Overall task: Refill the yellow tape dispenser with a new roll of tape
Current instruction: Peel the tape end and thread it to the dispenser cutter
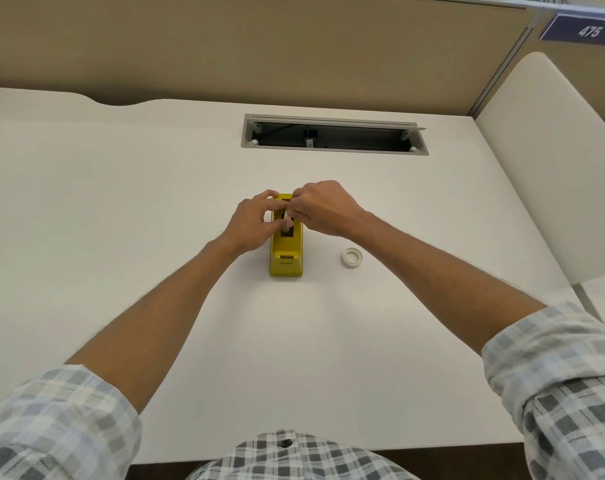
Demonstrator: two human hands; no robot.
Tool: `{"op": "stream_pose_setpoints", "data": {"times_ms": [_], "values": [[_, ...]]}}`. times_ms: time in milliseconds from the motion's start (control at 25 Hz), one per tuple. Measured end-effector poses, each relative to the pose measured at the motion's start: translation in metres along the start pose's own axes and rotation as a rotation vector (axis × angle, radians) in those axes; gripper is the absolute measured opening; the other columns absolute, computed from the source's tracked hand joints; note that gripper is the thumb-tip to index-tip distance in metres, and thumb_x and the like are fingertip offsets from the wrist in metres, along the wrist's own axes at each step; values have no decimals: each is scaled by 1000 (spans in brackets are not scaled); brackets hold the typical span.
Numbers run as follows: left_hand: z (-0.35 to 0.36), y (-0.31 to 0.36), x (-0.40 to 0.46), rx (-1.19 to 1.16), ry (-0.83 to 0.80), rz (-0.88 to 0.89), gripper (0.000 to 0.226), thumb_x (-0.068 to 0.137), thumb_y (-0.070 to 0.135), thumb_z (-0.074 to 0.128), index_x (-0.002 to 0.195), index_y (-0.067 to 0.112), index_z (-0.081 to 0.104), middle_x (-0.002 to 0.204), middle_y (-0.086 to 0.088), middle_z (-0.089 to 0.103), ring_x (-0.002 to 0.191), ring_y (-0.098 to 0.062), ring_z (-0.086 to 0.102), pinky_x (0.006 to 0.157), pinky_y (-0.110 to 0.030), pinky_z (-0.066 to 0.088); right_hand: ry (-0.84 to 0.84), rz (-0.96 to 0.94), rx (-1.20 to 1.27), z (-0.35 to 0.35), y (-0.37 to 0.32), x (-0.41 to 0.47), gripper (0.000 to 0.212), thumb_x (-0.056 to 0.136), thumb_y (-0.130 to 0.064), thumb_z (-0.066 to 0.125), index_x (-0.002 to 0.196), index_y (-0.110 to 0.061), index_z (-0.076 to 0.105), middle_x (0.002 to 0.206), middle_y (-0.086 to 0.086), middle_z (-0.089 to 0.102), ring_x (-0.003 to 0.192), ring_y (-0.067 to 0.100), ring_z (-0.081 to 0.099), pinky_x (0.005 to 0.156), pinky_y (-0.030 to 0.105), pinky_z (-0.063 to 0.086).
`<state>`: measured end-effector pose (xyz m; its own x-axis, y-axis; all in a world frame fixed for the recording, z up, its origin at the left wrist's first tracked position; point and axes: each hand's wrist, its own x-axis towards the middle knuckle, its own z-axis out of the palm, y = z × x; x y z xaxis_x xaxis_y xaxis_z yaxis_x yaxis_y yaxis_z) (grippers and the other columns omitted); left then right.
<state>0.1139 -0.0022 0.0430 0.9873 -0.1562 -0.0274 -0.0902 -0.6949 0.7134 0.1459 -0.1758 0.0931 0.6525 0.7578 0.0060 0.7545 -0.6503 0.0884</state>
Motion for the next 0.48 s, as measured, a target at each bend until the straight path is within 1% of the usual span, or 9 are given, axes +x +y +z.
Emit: {"op": "stream_pose_setpoints", "data": {"times_ms": [80, 160, 280, 400, 480], "values": [[1, 0, -1, 15, 5, 13, 33, 86, 37, 68, 118, 29, 68, 135, 0, 55, 117, -25, 53, 98, -40, 42, 57, 15, 0, 3, -2, -5, 32, 103, -34, 41, 111, -21, 69, 111, -1, 69, 93, 19, 66, 70, 29, 52], [0, 0, -1, 25, 5, 34, 32, 86, 36, 68, 117, 29, 68, 133, 0, 56, 115, -25, 54, 99, -41, 42, 100, 25, -4, 3, -5, -7, 30, 103, -34, 43, 114, -21, 68, 114, 0, 68, 95, 21, 65, 71, 30, 52], [0, -1, 0, 35, 7, 43, 29, 86, 36, 68, 114, 29, 70, 130, 0, 57, 112, -24, 55, 98, -38, 41, 88, -21, -55, 6, -5, -7, 29, 103, -33, 42, 110, -20, 67, 105, 0, 70, 93, 20, 65, 69, 32, 54], [1, 0, 0, 27, 7, 37, 29, 86, 35, 68, 115, 29, 69, 130, 0, 56, 112, -24, 54, 94, -33, 39, 74, -26, -85, 8, -5, -8, 24, 103, -29, 45, 112, -19, 65, 107, 0, 70, 95, 20, 65, 70, 30, 54], [1, 1, -1, 21, 8, 32, 30, 86, 35, 68, 116, 30, 69, 132, -1, 56, 114, -25, 54, 98, -37, 41, 66, -22, -86, 9, -5, -8, 21, 101, -23, 49, 117, -17, 63, 108, 3, 69, 96, 22, 65, 68, 29, 51]]}}
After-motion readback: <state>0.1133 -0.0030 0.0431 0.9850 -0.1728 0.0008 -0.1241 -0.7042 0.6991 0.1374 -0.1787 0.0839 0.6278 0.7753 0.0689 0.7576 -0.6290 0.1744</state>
